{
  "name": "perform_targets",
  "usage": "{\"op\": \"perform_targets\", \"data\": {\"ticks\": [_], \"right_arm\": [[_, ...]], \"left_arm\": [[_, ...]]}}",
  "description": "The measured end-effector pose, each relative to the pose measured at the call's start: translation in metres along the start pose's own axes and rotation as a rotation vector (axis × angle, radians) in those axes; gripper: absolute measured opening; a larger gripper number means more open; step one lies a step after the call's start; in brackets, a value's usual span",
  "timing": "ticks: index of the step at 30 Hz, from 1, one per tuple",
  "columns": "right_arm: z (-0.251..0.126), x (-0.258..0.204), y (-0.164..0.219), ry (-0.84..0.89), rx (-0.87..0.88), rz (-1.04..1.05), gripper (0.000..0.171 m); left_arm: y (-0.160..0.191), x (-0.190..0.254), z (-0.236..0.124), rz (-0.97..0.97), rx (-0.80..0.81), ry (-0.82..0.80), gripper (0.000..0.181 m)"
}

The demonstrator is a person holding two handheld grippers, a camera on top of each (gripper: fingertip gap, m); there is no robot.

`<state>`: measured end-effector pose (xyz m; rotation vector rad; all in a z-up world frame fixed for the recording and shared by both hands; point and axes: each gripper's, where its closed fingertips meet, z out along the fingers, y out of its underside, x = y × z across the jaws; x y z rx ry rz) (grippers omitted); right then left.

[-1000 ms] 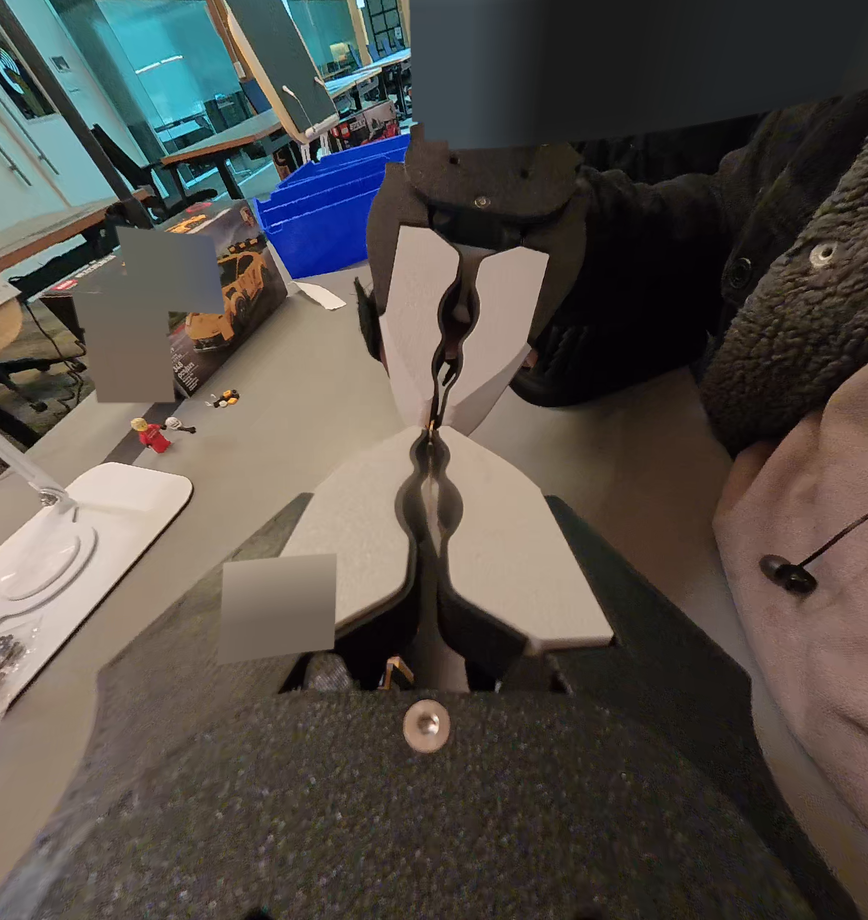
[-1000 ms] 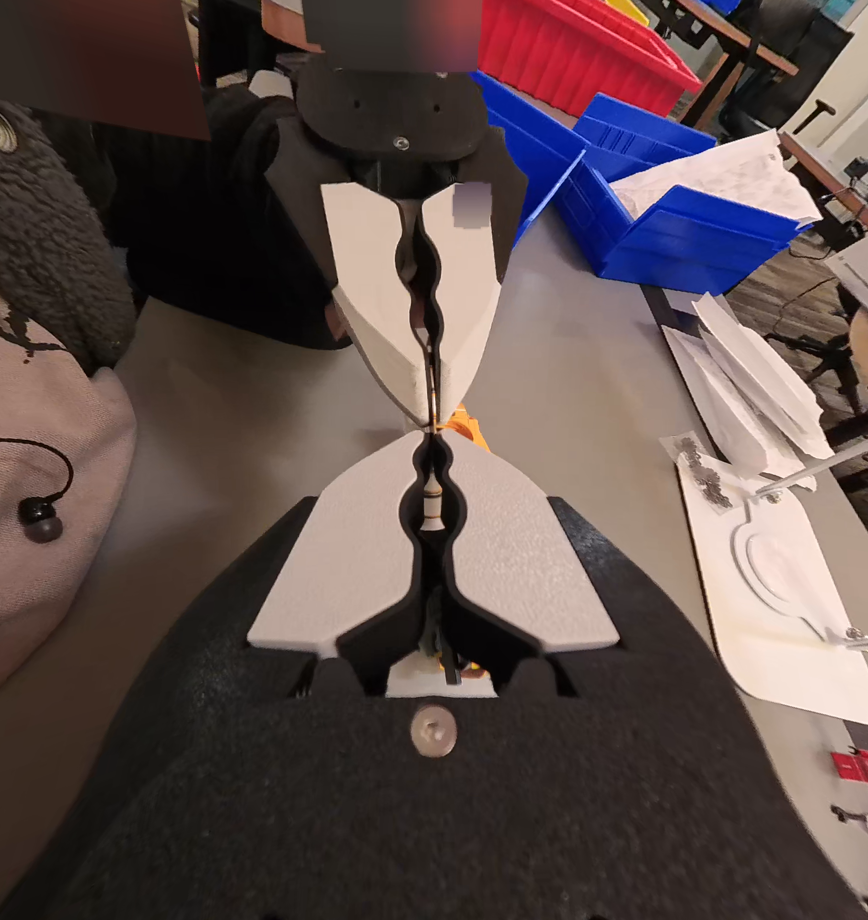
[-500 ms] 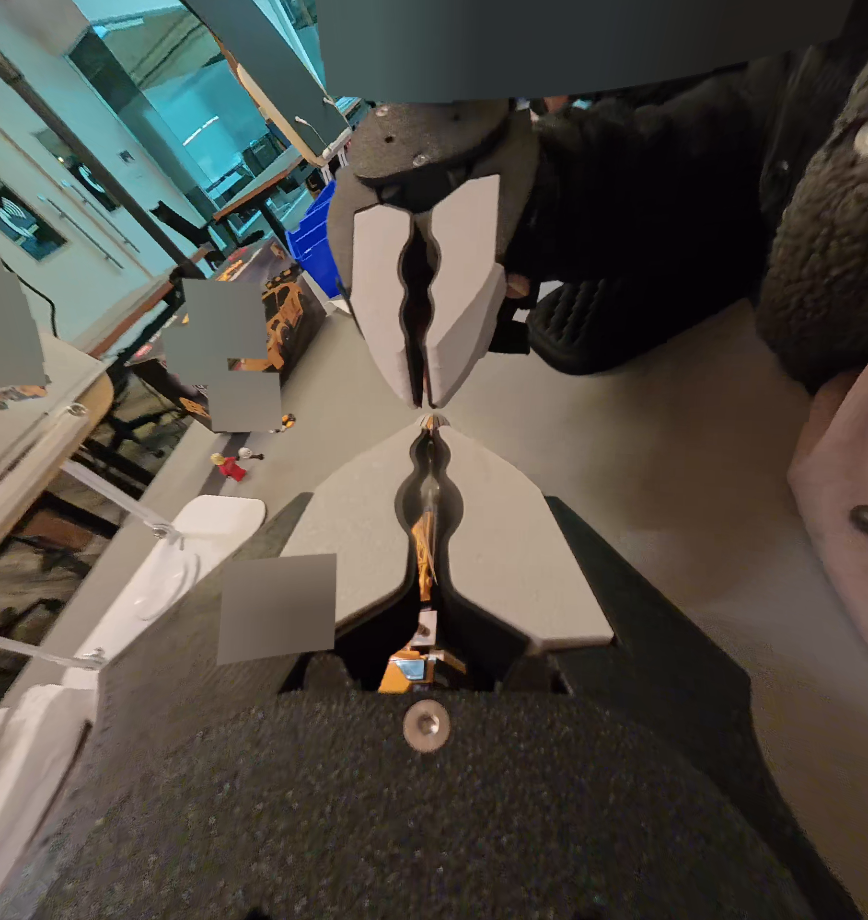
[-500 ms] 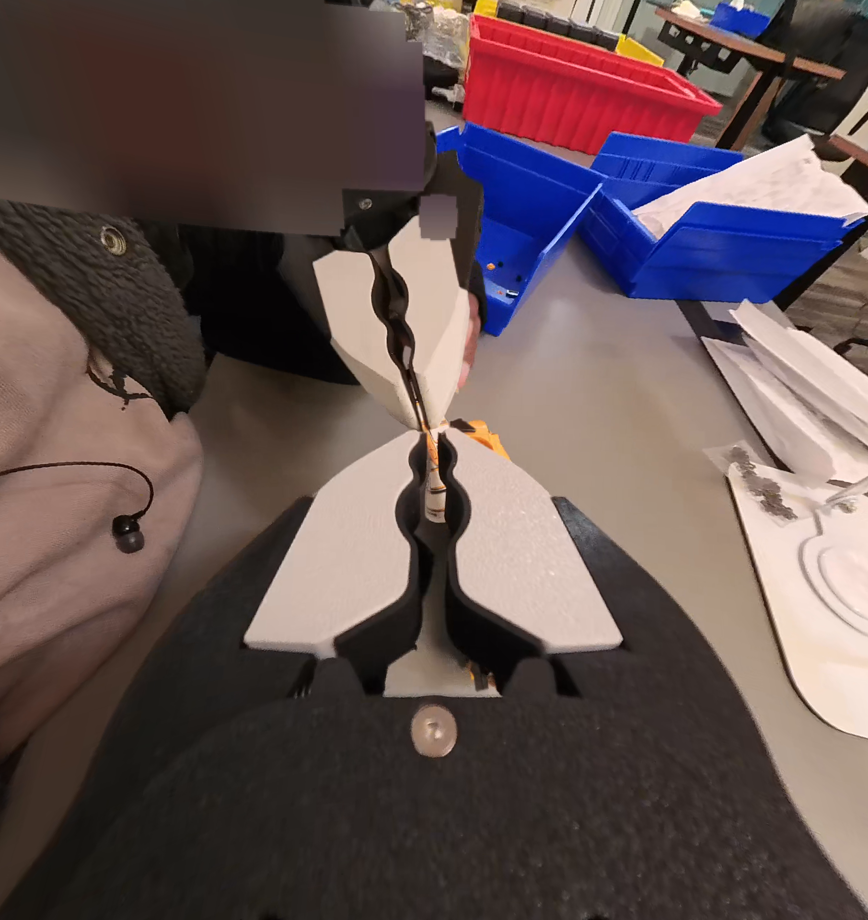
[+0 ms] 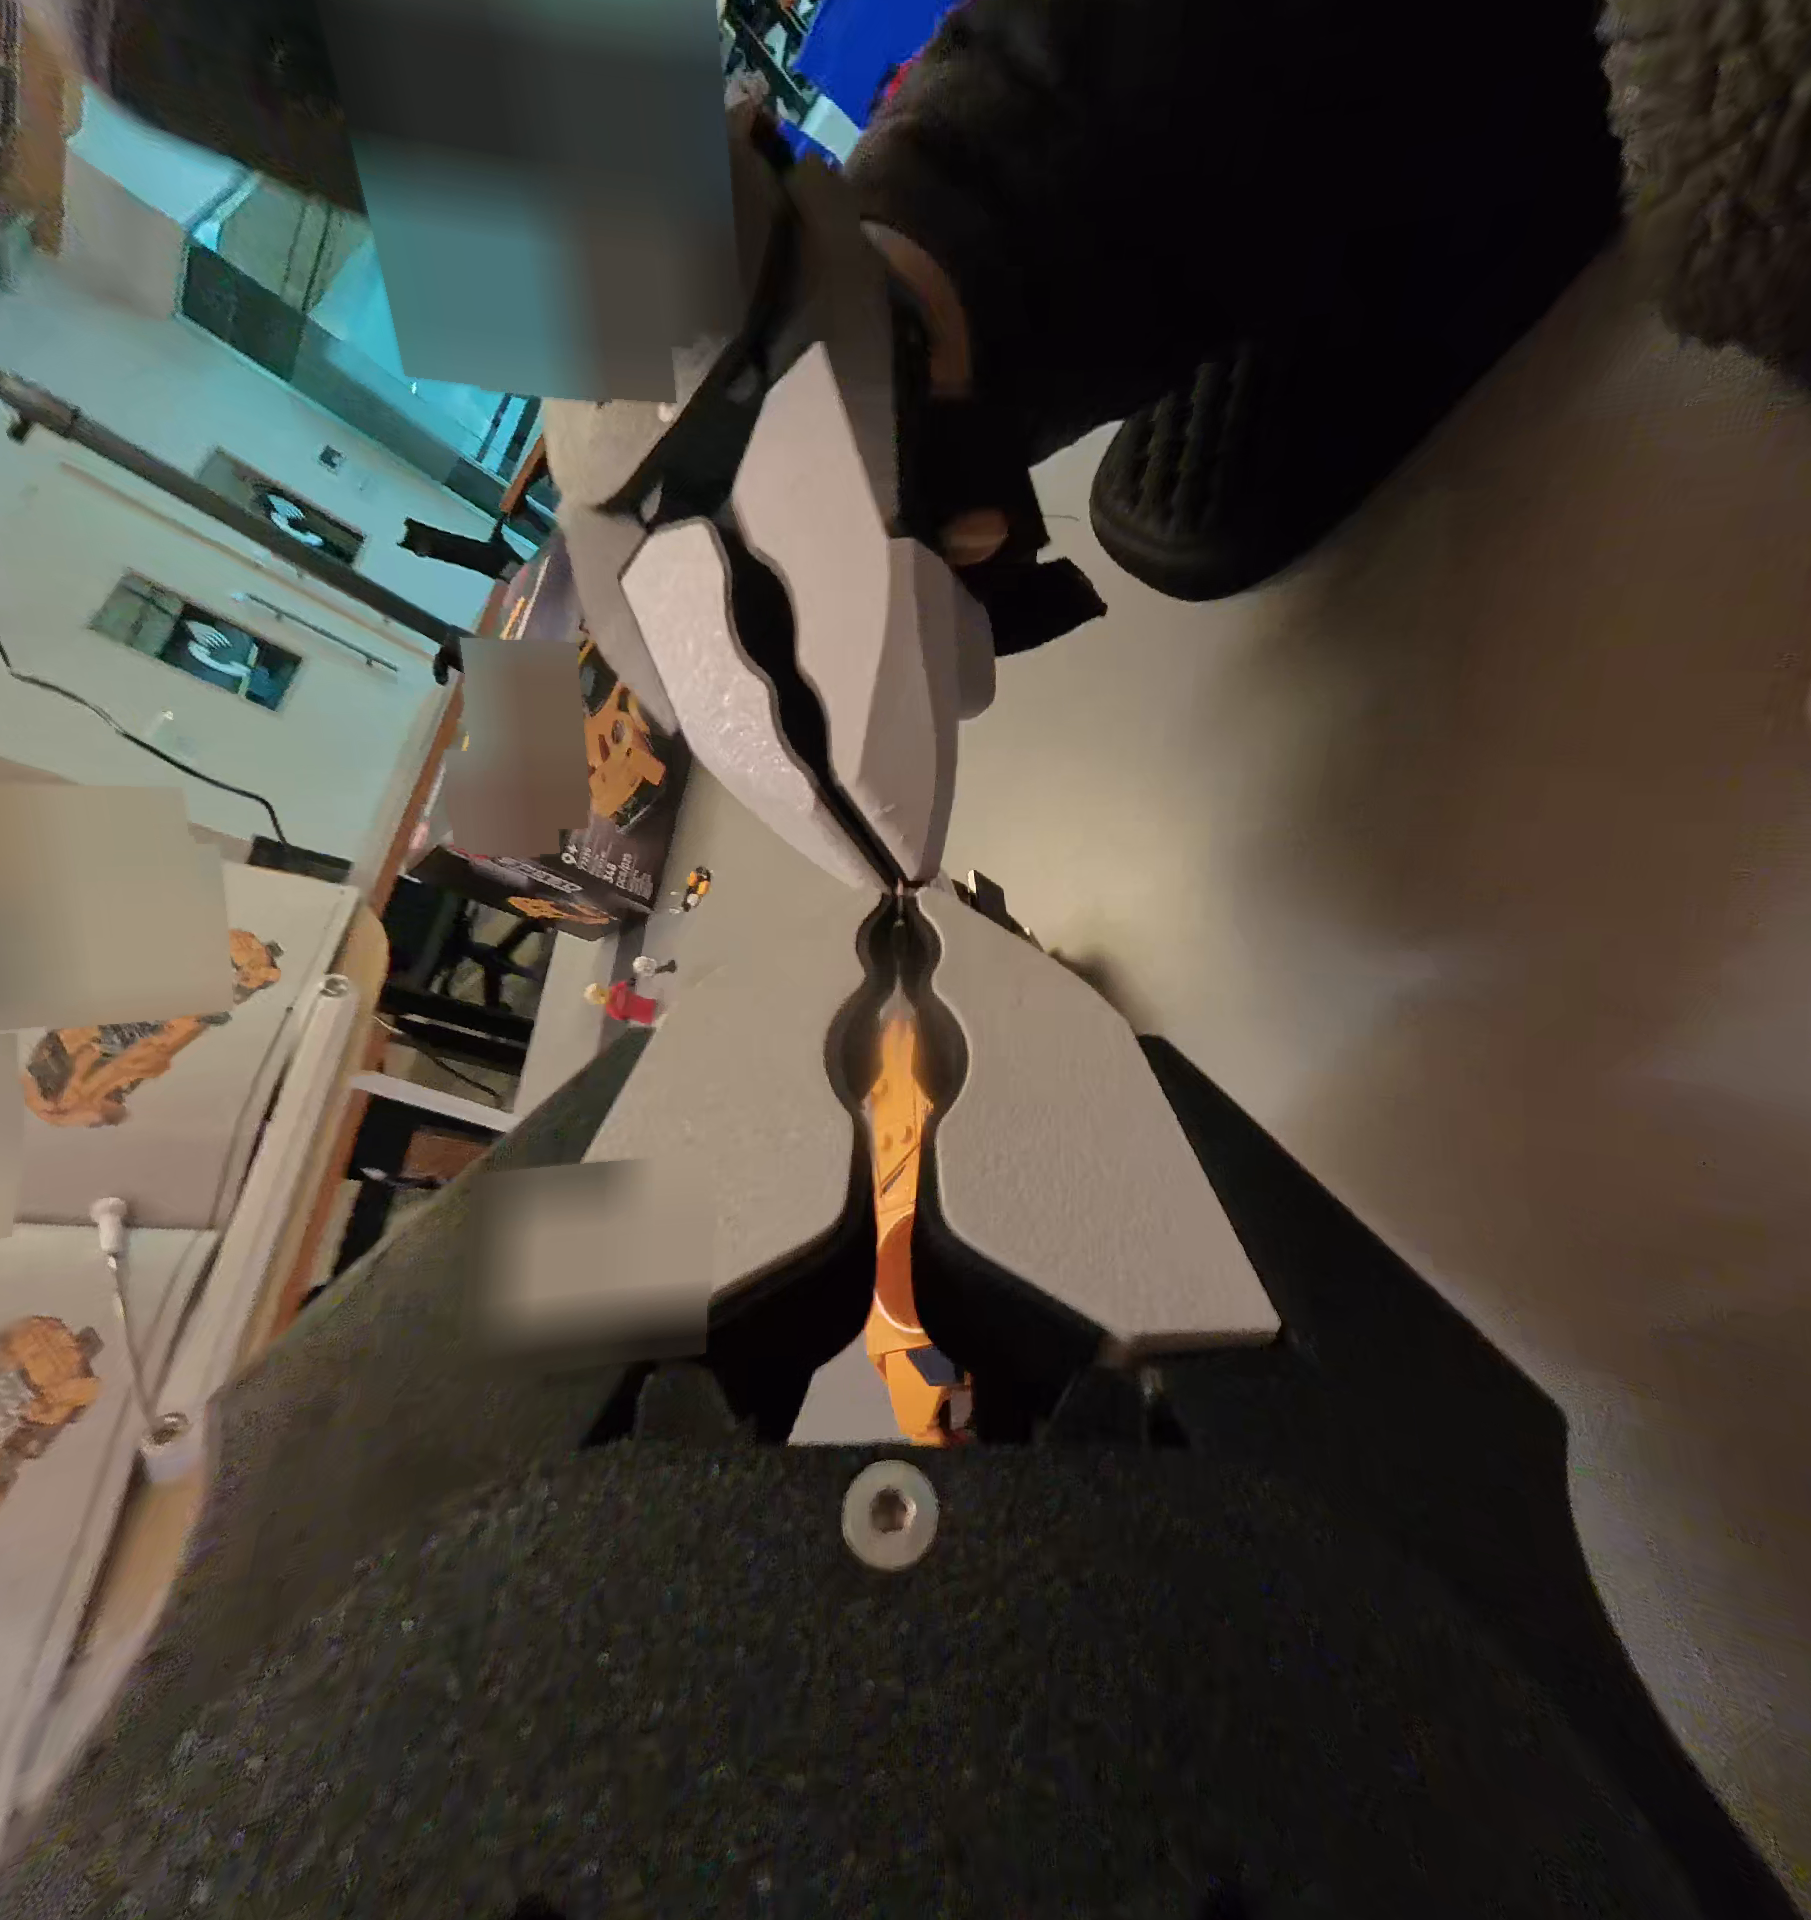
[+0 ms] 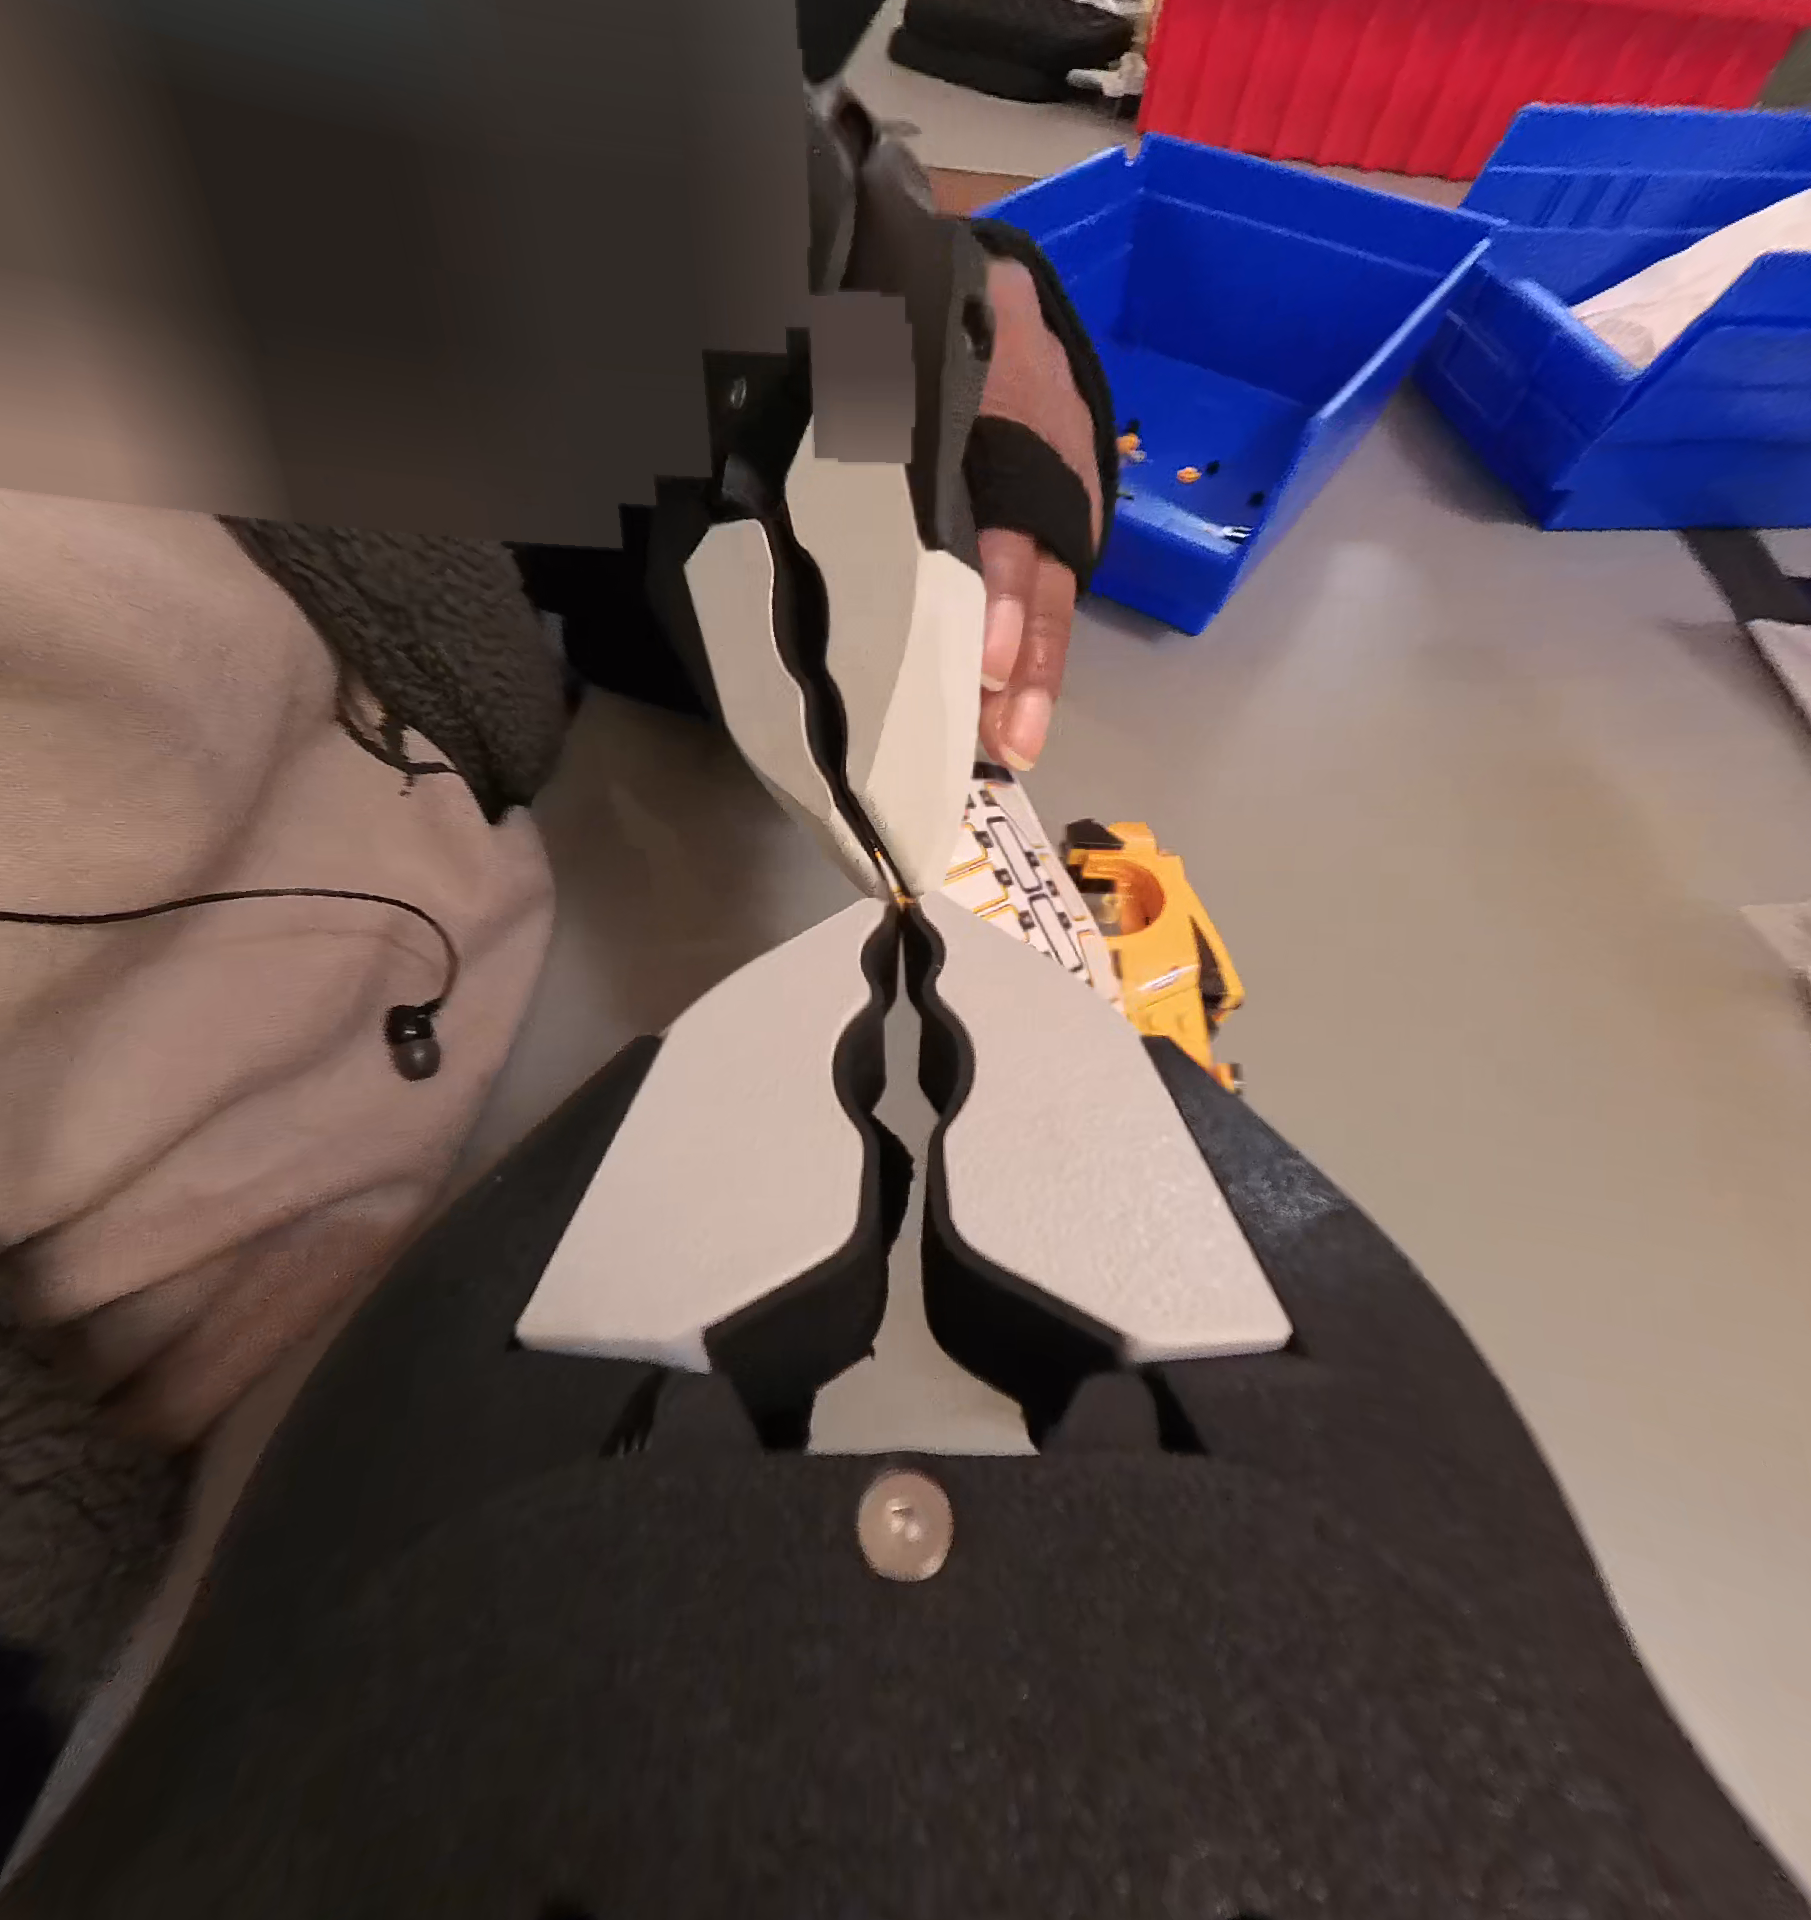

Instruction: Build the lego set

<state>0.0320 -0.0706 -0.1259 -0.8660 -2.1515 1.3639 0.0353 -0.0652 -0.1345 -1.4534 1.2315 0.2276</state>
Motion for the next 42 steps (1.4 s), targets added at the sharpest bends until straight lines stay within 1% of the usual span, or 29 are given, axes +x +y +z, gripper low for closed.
{"op": "perform_targets", "data": {"ticks": [1,4,7,13,19,20,22,26,28,30,31,32,34,37,42], "right_arm": [[0.0,-0.003,0.002,-0.048,0.016,0.036,0.0],[0.001,-0.013,0.008,-0.209,0.065,0.155,0.0],[0.001,-0.02,0.011,-0.324,0.094,0.238,0.0],[-0.002,-0.026,0.01,-0.409,0.119,0.308,0.0],[-0.009,-0.034,0.01,-0.528,0.145,0.377,0.0],[-0.01,-0.033,0.009,-0.528,0.155,0.387,0.0],[-0.008,-0.029,0.015,-0.494,0.12,0.384,0.0],[-0.011,-0.03,0.01,-0.483,0.145,0.356,0.0],[-0.012,-0.021,0.007,-0.414,0.161,0.335,0.0],[-0.015,-0.02,0.005,-0.361,0.15,0.27,0.0],[-0.015,-0.019,0.004,-0.325,0.142,0.234,0.003],[-0.014,-0.018,0.005,-0.285,0.118,0.197,0.014],[-0.011,-0.016,0.007,-0.222,0.077,0.133,0.016],[-0.002,-0.015,0.012,-0.166,0.013,0.077,0.014],[0.004,-0.017,0.017,-0.156,-0.028,0.057,0.006]], "left_arm": [[-0.001,0.003,0.0,0.039,-0.005,0.002,0.0],[-0.005,0.012,0.002,0.144,-0.015,0.022,0.0],[-0.009,0.017,0.004,0.214,-0.021,0.03,0.0],[-0.016,0.012,0.005,0.319,-0.033,0.001,0.0],[-0.021,0.01,0.008,0.378,-0.03,0.006,0.0],[-0.02,0.009,0.009,0.381,-0.031,0.006,0.0],[-0.022,0.007,0.009,0.378,-0.028,0.004,0.0],[-0.02,0.004,0.011,0.367,-0.03,0.002,0.0],[-0.021,0.003,0.012,0.353,-0.034,0.001,0.0],[-0.017,0.001,0.012,0.334,-0.047,-0.001,0.0],[-0.015,0.001,0.012,0.318,-0.05,0.0,0.0],[-0.014,-0.001,0.011,0.289,-0.053,0.003,0.0],[-0.013,-0.002,0.01,0.251,-0.047,0.009,0.0],[-0.012,-0.002,0.01,0.237,-0.048,0.013,0.0],[-0.01,0.002,0.011,0.27,-0.06,0.018,0.0]]}}
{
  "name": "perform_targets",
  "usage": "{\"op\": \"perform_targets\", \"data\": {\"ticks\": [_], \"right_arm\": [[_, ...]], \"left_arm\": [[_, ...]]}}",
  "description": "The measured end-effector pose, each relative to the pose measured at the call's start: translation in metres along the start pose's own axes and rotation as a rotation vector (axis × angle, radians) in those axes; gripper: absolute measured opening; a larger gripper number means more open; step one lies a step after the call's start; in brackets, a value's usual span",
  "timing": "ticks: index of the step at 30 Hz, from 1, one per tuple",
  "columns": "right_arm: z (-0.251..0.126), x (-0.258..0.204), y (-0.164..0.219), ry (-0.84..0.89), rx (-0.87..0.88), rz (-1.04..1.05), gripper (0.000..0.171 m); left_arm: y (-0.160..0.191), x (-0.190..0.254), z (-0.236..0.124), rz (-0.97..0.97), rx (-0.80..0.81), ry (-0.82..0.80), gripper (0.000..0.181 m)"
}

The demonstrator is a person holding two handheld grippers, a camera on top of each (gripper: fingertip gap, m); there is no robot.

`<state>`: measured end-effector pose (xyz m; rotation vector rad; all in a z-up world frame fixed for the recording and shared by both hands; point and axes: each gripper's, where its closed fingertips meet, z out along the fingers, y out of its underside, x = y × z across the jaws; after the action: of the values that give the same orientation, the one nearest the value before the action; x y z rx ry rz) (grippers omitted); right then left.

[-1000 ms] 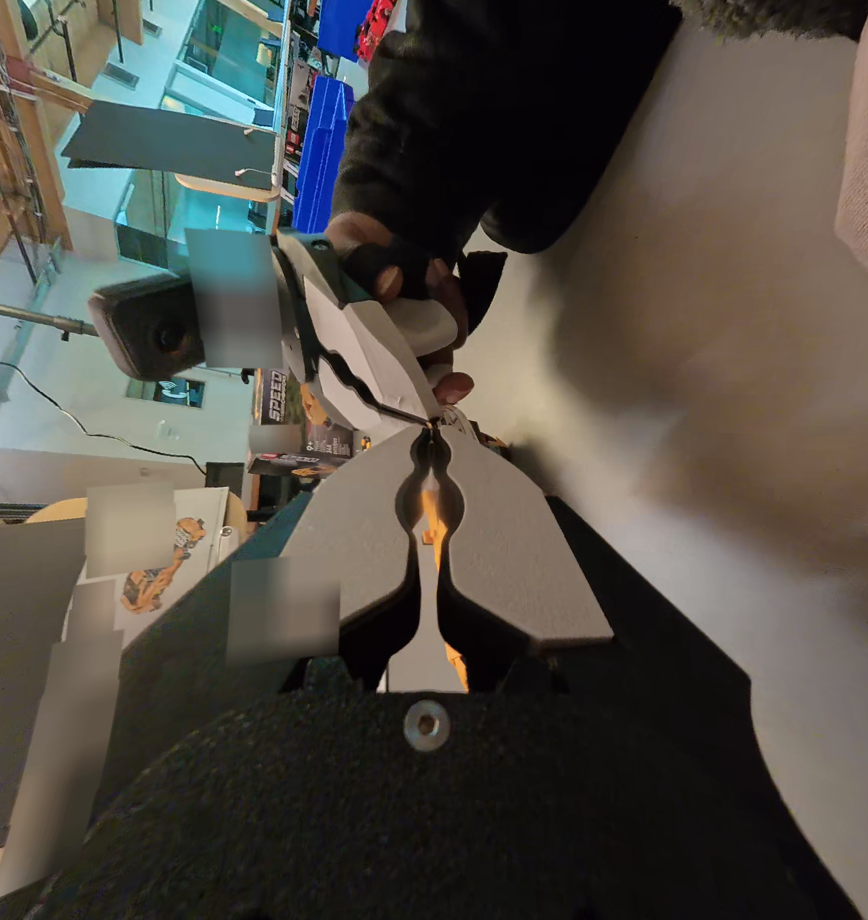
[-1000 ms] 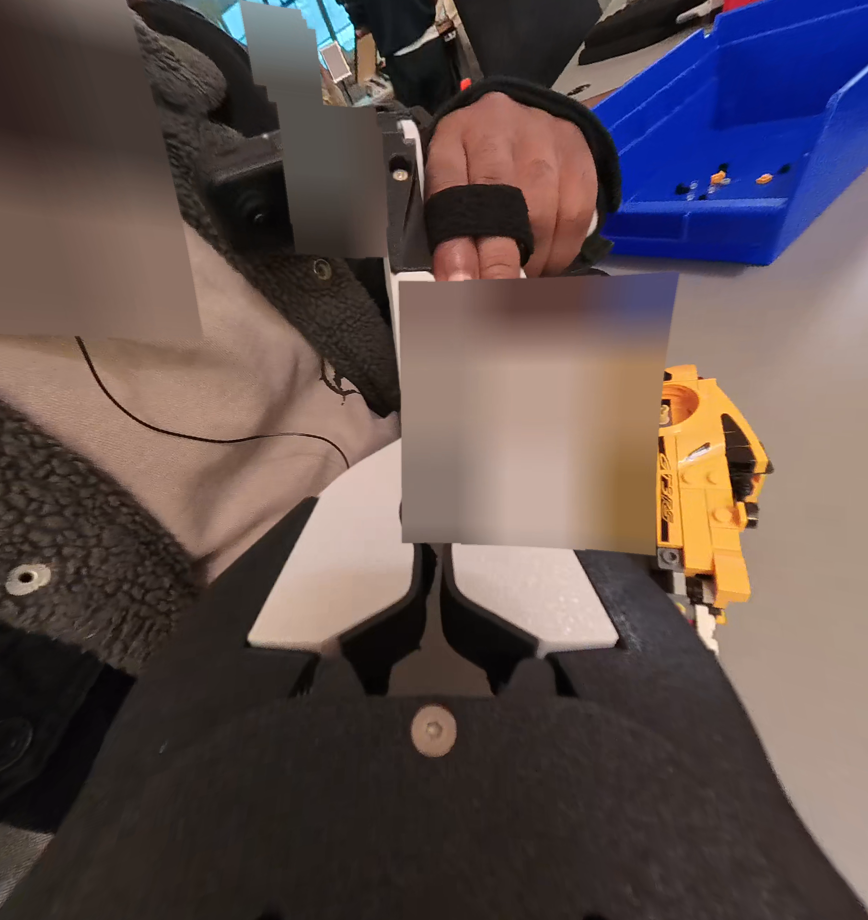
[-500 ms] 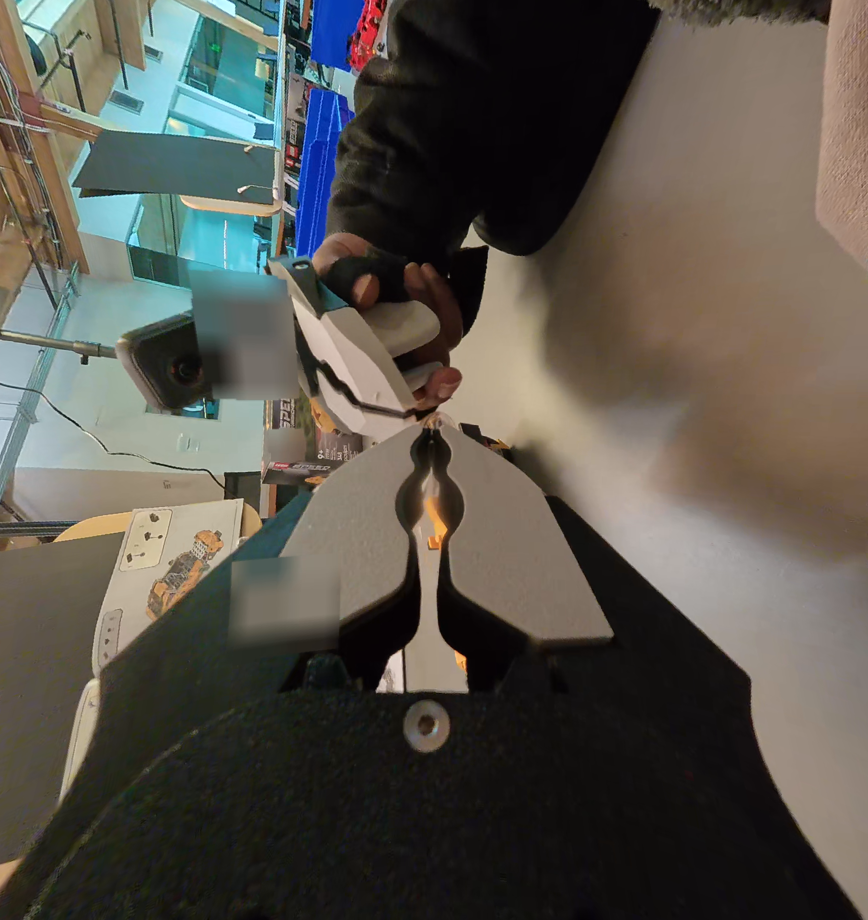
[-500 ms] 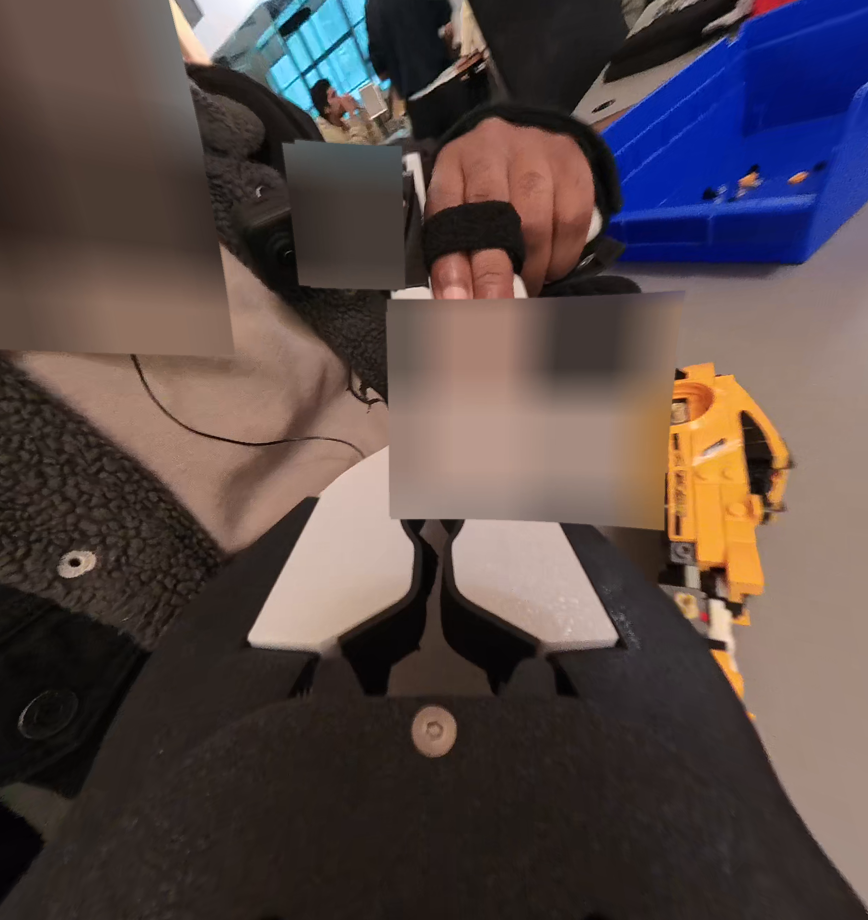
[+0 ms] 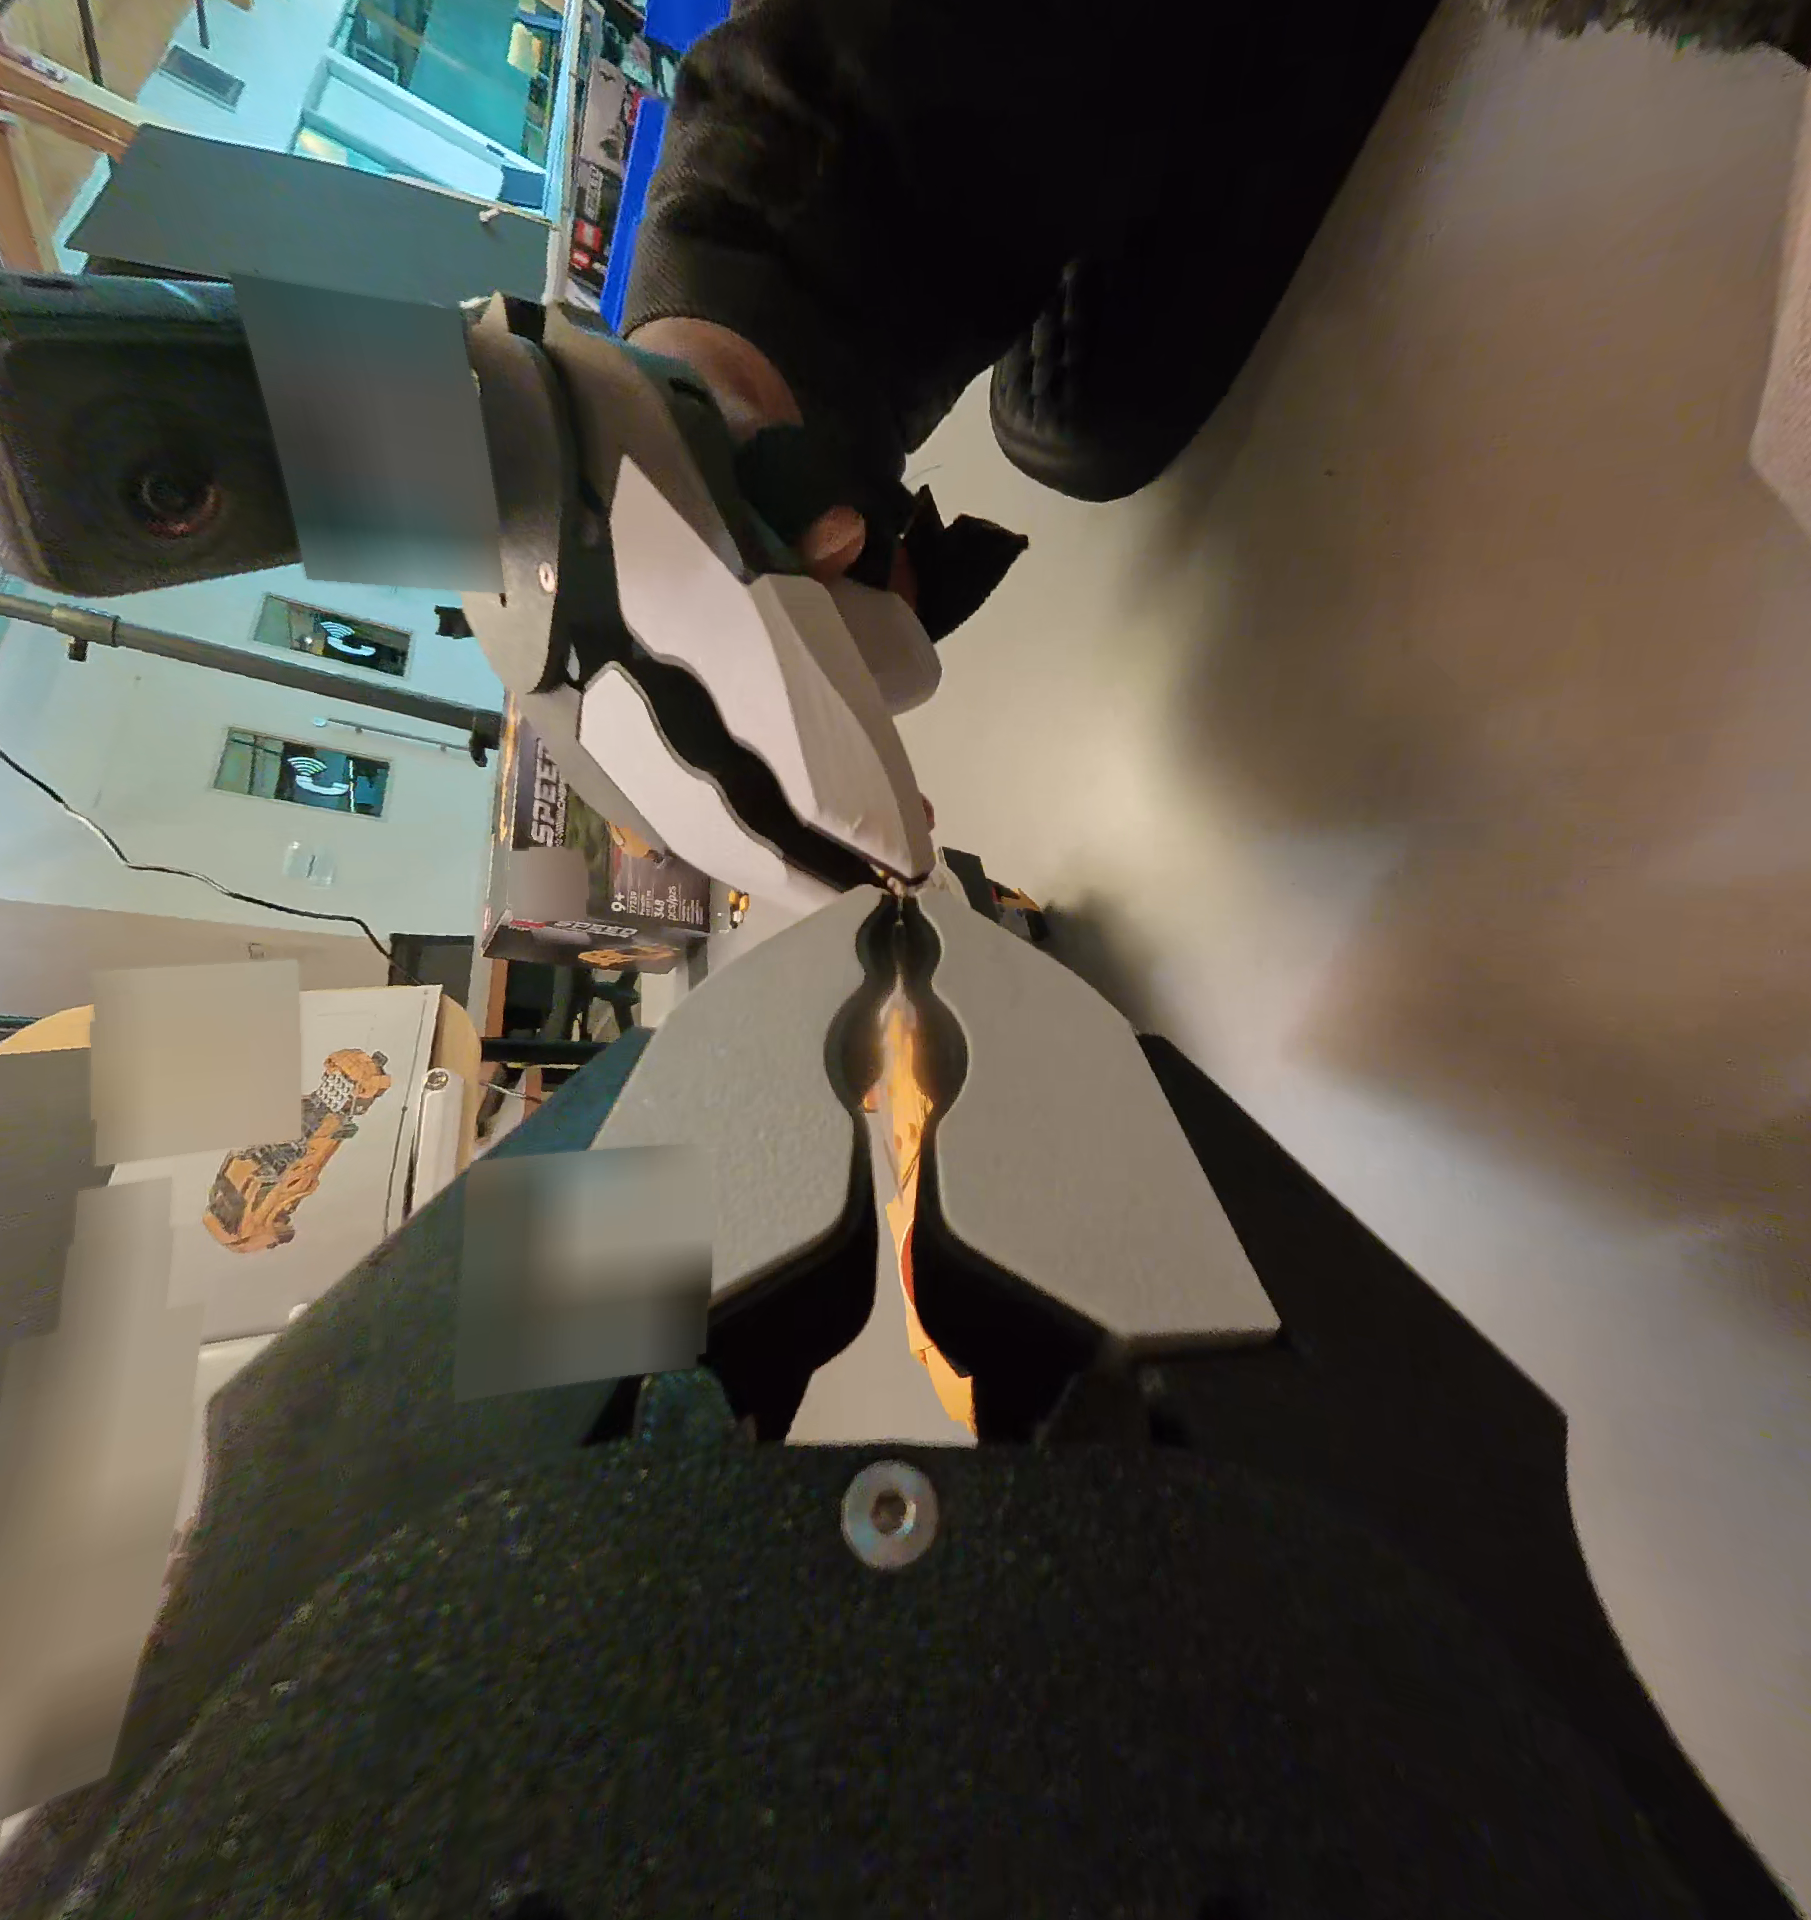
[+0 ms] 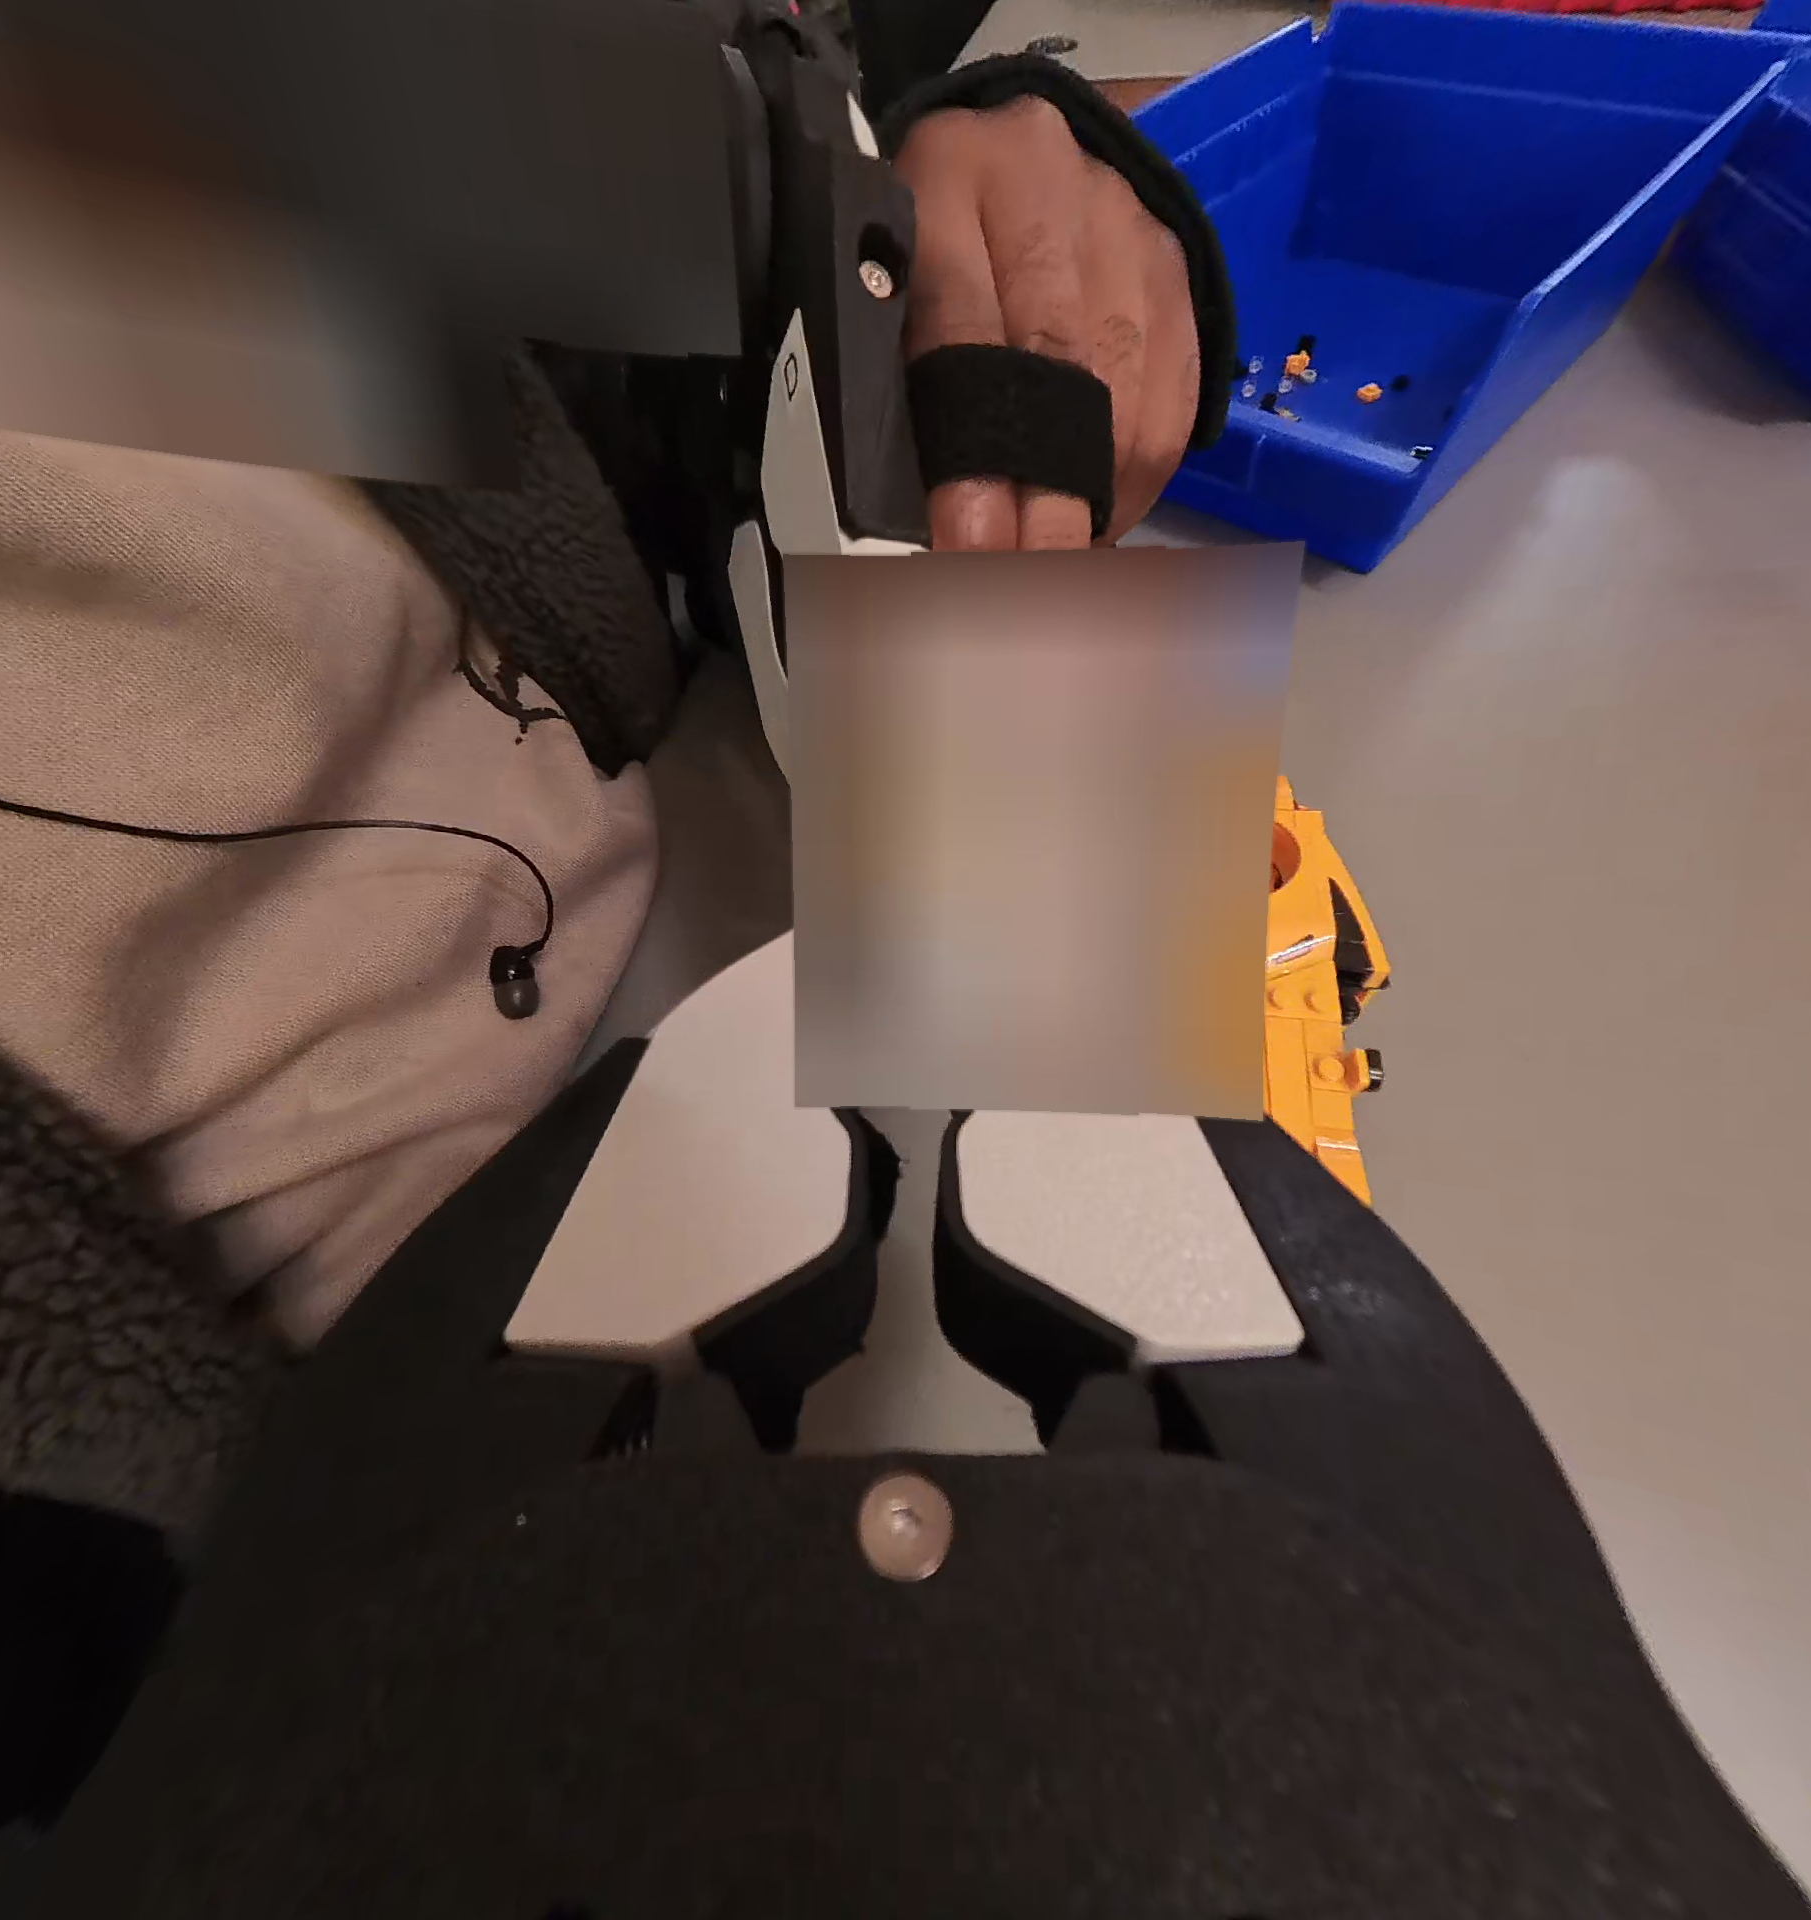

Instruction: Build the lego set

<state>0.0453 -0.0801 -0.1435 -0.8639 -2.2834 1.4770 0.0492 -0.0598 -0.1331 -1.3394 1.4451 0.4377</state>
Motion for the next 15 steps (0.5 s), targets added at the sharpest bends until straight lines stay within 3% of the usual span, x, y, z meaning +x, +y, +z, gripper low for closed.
{"op": "perform_targets", "data": {"ticks": [5,15], "right_arm": [[0.001,-0.003,0.002,-0.048,0.006,0.038,0.001],[-0.004,-0.028,0.007,-0.379,0.087,0.209,0.0]], "left_arm": [[0.0,0.004,0.0,0.039,-0.004,0.003,0.0],[-0.021,0.017,0.001,0.227,0.023,0.001,0.0]]}}
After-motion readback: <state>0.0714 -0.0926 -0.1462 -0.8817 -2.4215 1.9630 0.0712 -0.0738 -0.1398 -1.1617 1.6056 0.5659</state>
